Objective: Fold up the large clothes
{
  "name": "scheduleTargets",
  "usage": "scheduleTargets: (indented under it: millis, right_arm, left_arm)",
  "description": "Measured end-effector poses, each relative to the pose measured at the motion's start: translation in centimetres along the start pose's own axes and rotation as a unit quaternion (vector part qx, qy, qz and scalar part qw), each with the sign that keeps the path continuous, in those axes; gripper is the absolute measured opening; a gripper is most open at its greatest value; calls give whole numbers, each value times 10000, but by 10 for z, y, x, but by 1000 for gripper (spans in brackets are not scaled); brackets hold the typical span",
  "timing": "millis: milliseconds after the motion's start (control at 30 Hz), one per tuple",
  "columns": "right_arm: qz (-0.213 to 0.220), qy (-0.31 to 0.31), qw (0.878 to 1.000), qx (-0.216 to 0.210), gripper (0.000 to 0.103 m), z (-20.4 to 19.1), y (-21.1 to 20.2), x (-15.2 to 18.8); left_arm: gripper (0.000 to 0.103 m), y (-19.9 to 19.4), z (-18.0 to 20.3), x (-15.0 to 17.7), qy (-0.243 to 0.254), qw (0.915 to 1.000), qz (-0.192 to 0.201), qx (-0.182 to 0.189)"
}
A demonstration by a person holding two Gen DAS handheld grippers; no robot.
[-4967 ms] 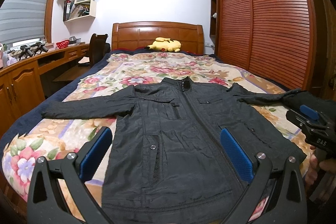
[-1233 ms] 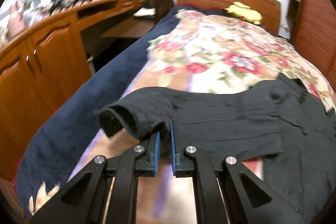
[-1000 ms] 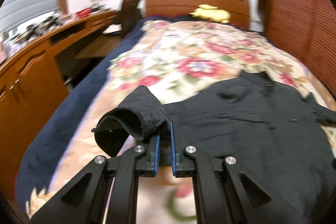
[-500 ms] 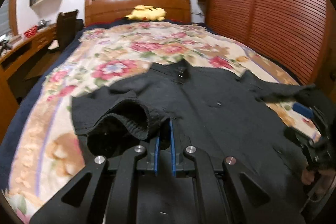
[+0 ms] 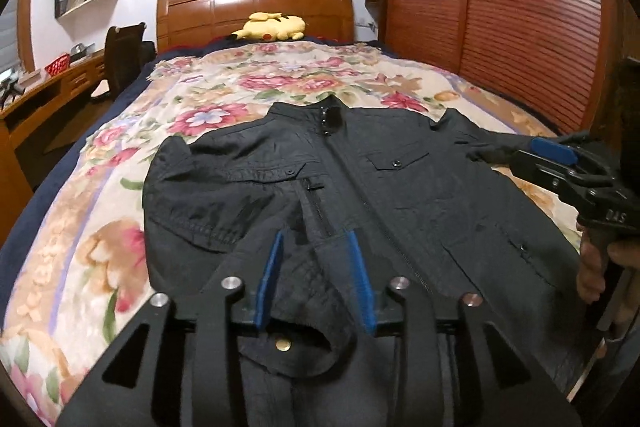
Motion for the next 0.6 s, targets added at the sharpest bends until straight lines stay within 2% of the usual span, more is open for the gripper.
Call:
scheduleTargets:
  millis: [100, 167, 300, 433, 600]
  right_arm:
    - [-68, 8, 10000, -29, 103, -1, 4, 4]
    - [-117, 17, 9999, -71, 103, -3, 8, 6]
    - [-141, -13, 9996, -250, 100, -16, 11, 10]
    - [-197, -111, 9989, -407, 96, -32, 17, 14]
    - [-267, -222, 9979, -554, 93, -53, 23, 20]
  left_arm:
    - [43, -4, -9, 10, -192, 9998, 60, 34]
    - [56, -8, -18, 18, -285, 9995, 157, -48]
    - [58, -13, -32, 34, -407, 9989, 223, -119]
    - [59, -17, -50, 50, -480, 9978, 301, -347]
    - [60, -25, -71, 56, -555, 9969, 356, -427]
Point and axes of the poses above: each gripper's, at about its wrist camera, not at the fingertips, and y roughly the way its jaws point, z to its right, x to its underside, the point moved 7 cm from there along y, roughly the way its jaws point, and after that the axes turned 1 degree about z, right-handed, at the moved point
